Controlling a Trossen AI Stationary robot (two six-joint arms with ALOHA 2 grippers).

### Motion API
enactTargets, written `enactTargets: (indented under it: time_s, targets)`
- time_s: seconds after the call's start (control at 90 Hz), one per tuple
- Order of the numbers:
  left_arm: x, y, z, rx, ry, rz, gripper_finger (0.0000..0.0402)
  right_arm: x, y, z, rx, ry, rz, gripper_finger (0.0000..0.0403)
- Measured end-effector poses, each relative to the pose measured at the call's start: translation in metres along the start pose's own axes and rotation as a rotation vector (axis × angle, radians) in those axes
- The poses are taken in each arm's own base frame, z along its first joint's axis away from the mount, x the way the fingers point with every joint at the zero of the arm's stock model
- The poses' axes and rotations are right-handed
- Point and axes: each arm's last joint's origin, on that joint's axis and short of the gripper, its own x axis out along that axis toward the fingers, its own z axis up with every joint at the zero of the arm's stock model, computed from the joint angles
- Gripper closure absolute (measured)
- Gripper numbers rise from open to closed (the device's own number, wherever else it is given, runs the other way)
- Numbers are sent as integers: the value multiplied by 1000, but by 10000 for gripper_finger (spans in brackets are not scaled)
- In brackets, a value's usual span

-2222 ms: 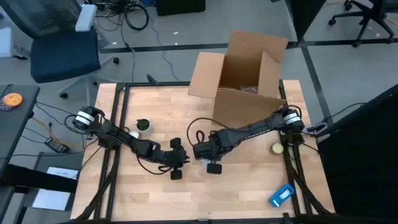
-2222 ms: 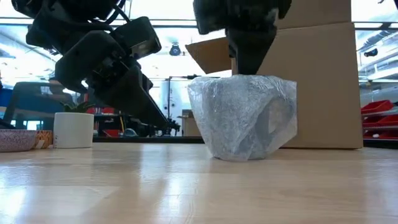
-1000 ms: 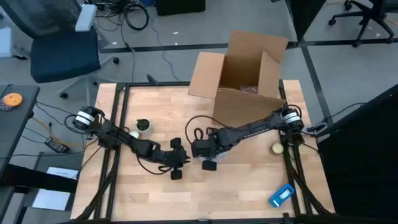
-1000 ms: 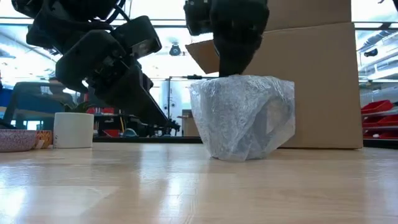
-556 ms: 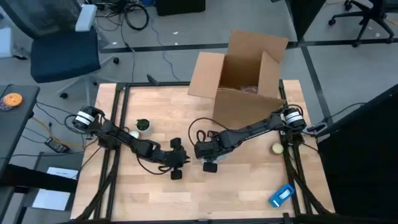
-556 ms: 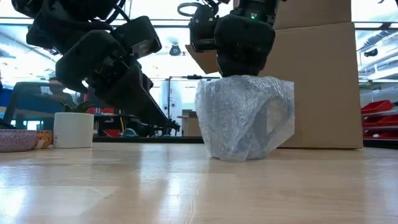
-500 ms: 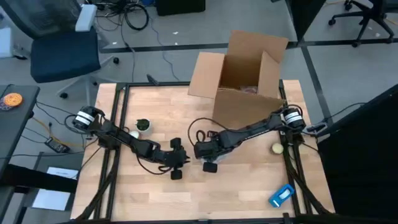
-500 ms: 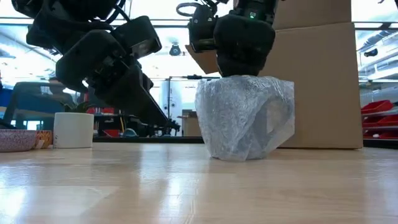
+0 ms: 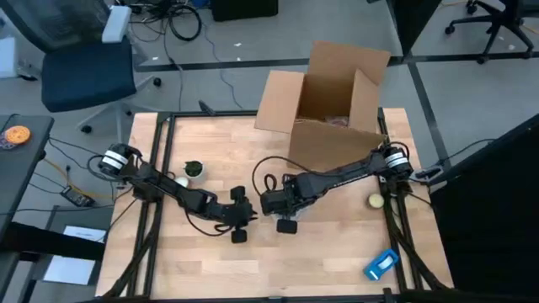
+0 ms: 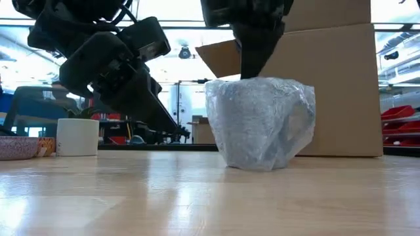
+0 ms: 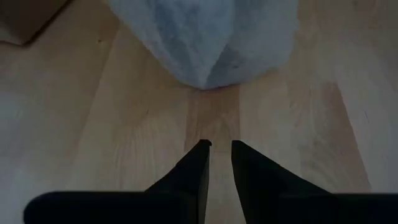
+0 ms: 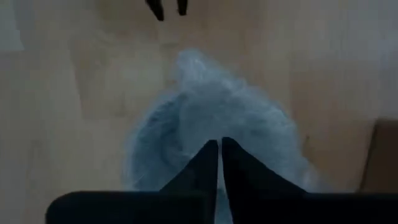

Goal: Wrap mug
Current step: Wrap the purple mug with the bubble wrap

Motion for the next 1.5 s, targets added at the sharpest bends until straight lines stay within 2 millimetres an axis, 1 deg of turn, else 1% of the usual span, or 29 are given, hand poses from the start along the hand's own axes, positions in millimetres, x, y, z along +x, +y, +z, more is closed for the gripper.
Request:
enactTargets:
  time_s: [0.2,0.278,0.356,0.6,1.344,1.5]
  targets:
    - [0,0,0,1,1,0,349,40,-2,-17,9,58,36,403]
    - [0,0,0,1,-1,0,349,50,-3,-23,18,70,48,403]
    - [0,0,0,1,0,1,349,56,-5,-27,42,82,65,403]
    - [0,1,0,0,-2,8,349,58,-5,-26,49,79,115,402]
    - [0,1,0,0,-2,8,349,59,-3,-24,45,52,132,403]
    - [0,1,0,0,-2,8,349,59,0,-20,24,6,159,403]
